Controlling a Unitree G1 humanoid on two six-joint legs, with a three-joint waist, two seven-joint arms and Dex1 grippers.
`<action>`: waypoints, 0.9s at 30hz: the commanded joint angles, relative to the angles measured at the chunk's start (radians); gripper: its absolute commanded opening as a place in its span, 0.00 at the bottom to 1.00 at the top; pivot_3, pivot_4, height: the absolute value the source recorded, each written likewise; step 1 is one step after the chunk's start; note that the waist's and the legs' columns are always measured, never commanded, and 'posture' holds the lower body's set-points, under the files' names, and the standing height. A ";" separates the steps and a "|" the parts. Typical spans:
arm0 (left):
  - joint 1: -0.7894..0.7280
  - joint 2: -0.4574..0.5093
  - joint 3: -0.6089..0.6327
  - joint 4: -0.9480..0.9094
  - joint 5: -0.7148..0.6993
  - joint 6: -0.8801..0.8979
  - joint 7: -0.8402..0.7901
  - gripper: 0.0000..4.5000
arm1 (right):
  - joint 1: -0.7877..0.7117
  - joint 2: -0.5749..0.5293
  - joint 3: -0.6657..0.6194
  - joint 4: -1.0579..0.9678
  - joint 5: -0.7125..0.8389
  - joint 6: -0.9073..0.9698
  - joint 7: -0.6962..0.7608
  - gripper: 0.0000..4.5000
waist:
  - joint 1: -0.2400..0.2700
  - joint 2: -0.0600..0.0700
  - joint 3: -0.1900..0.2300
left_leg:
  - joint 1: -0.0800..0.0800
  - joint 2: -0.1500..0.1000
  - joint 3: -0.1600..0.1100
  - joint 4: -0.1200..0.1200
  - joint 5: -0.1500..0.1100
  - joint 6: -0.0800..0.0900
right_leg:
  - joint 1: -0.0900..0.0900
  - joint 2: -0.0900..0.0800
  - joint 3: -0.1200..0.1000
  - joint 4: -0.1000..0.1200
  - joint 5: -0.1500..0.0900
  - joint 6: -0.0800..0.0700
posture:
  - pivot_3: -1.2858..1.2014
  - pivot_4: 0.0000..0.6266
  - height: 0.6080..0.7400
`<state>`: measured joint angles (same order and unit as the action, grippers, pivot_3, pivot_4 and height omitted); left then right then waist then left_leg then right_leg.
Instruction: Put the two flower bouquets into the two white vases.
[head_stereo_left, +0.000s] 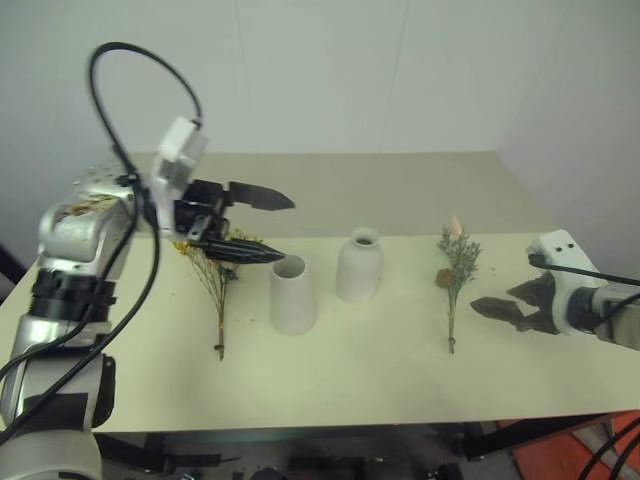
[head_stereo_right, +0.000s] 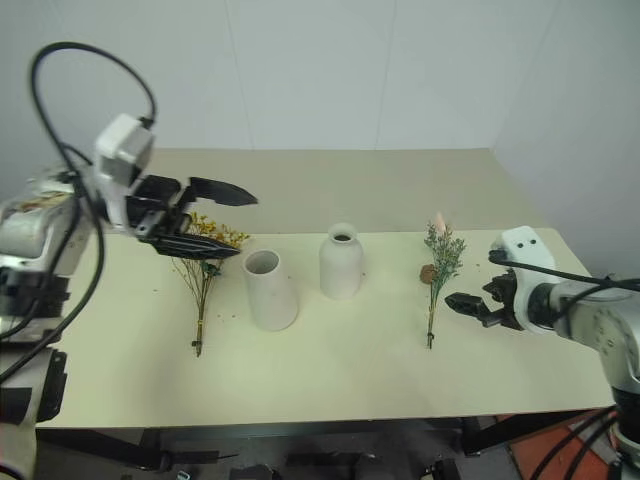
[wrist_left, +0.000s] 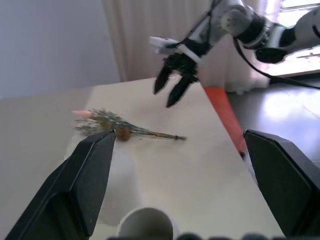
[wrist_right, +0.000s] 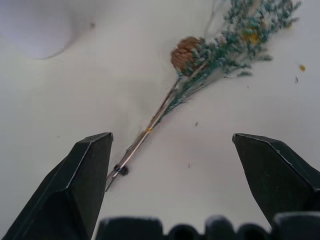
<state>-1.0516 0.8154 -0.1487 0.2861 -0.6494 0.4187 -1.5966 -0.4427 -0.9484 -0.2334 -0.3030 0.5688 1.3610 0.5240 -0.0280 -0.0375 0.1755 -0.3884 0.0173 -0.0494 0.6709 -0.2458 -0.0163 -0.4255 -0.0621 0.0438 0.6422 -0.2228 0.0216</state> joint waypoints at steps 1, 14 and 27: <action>-0.150 -0.012 -0.211 0.143 -0.025 -0.170 -0.018 0.99 | -0.089 0.053 0.061 0.059 -0.075 0.035 -0.103 1.00 | -0.002 0.000 0.000 | 0.000 0.000 0.000 0.000 0.000 0.000 | 0.000 0.000 0.000 0.000 0.000 0.000 | 0.52 0.24 1.00; -0.362 -0.083 -0.614 0.421 -0.089 -0.504 -0.018 0.99 | -0.308 0.284 0.171 0.201 -0.208 0.185 -0.284 1.00 | -0.015 0.002 0.001 | -0.003 0.000 0.000 0.001 -0.001 0.002 | -0.004 0.000 0.001 0.002 0.000 0.000 | 0.52 0.24 1.00; -0.300 0.009 -0.610 0.320 -0.144 -0.485 -0.018 0.99 | -0.356 0.341 0.195 0.369 -0.231 0.145 -0.265 1.00 | -0.016 0.002 0.001 | -0.011 0.000 0.000 0.005 -0.001 0.002 | -0.013 0.000 0.001 0.006 0.000 0.000 | 0.52 0.24 1.00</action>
<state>-1.3494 0.8063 -0.7859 0.6336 -0.7708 -0.0773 -1.6110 -0.7674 -0.6060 -0.0264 0.0667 0.3542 1.5324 0.2546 -0.0445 -0.0352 0.1767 -0.4000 0.0169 -0.0498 0.6761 -0.2467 -0.0140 -0.4385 -0.0620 0.0451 0.6481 -0.2229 0.0217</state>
